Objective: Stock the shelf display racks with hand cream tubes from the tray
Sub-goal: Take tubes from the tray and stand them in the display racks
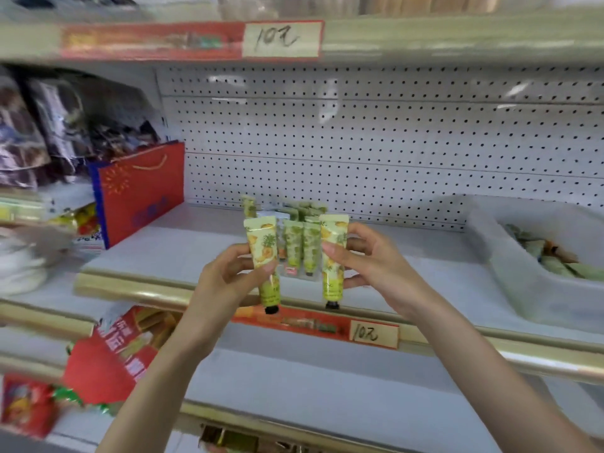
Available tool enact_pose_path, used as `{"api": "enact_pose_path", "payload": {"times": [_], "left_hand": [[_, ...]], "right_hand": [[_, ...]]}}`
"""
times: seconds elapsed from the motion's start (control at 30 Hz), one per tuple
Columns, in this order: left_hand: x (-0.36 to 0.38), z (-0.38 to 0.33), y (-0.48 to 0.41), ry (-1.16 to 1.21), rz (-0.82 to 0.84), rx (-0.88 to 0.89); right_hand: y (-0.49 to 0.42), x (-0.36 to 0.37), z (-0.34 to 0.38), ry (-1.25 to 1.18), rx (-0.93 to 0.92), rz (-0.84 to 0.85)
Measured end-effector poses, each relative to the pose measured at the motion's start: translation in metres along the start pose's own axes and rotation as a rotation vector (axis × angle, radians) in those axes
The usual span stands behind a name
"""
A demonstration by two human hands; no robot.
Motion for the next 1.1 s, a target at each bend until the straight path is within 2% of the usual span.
{"api": "enact_pose_path", "payload": {"times": [0.33, 0.63, 0.87, 1.1], "left_hand": [[-0.098, 0.007, -0.063, 0.023, -0.045, 0.040], [-0.113, 0.024, -0.138, 0.061, -0.059, 0.053], [-0.125, 0.046, -0.183, 0.036, -0.067, 0.033], [-0.130, 0.061, -0.223, 0.068, 0.007, 0.016]], "right_hand": [[-0.062, 0.043, 0.010, 0.030, -0.052, -0.111], [-0.143, 0.039, 0.036, -0.034, -0.164, -0.121], [-0.206, 0.058, 0.060, 0.107, -0.268, -0.094], [-0.259, 0.071, 0.047, 0.302, -0.212, -0.165]]}}
Point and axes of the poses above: each hand's wrist, its own y-axis away from the middle knuckle, its own x-axis out of the palm, z = x × y, the point moved 8 cm from there along -y, towards the middle knuckle, and after that the axes turned 1 degree about y, right-handed, at the moved point
